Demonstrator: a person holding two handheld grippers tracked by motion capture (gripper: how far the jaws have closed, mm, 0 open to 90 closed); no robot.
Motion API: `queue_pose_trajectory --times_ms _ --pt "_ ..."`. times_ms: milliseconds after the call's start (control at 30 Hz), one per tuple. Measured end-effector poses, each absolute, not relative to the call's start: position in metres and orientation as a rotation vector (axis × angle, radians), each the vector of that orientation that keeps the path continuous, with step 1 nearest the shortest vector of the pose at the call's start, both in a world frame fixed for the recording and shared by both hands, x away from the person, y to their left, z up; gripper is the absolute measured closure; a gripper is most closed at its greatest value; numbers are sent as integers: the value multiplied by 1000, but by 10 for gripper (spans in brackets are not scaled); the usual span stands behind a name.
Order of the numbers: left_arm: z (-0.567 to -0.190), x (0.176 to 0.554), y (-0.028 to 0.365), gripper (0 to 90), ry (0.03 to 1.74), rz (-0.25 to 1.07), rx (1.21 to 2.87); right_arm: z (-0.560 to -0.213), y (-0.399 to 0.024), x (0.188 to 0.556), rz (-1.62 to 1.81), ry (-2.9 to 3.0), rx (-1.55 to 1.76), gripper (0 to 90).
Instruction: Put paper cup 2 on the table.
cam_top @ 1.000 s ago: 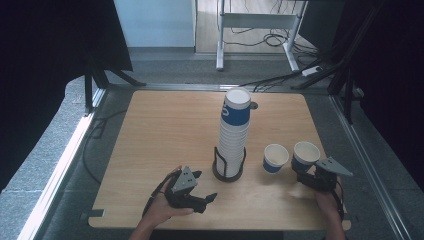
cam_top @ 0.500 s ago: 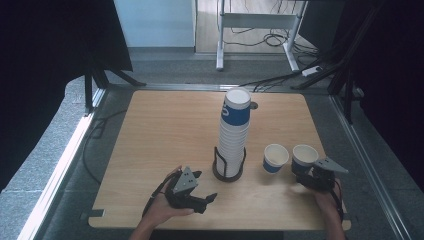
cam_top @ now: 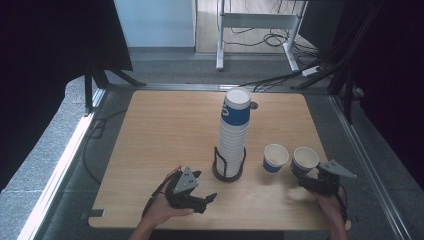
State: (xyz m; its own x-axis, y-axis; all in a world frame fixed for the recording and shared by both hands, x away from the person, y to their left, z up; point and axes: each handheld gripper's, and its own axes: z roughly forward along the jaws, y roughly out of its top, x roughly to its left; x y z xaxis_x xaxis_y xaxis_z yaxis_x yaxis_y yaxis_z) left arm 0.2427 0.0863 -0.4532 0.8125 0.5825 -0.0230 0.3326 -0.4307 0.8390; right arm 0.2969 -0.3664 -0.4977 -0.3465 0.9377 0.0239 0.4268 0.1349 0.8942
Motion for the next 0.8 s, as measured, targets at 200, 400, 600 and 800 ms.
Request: queue_pose_trajectory --times_ms 200,400,600,800 --pt "-451 243 90 152 679 345 2048 -468 -373 268 1257 1766 1212 112" --pt "-451 243 90 153 688 358 2039 -439 -359 250 1359 1847 1046 162" --pt "-448 242 93 152 691 371 2027 -432 -316 247 1491 2006 889 191" --pt "-447 242 97 152 699 379 2016 -441 -270 249 1656 2125 804 207"
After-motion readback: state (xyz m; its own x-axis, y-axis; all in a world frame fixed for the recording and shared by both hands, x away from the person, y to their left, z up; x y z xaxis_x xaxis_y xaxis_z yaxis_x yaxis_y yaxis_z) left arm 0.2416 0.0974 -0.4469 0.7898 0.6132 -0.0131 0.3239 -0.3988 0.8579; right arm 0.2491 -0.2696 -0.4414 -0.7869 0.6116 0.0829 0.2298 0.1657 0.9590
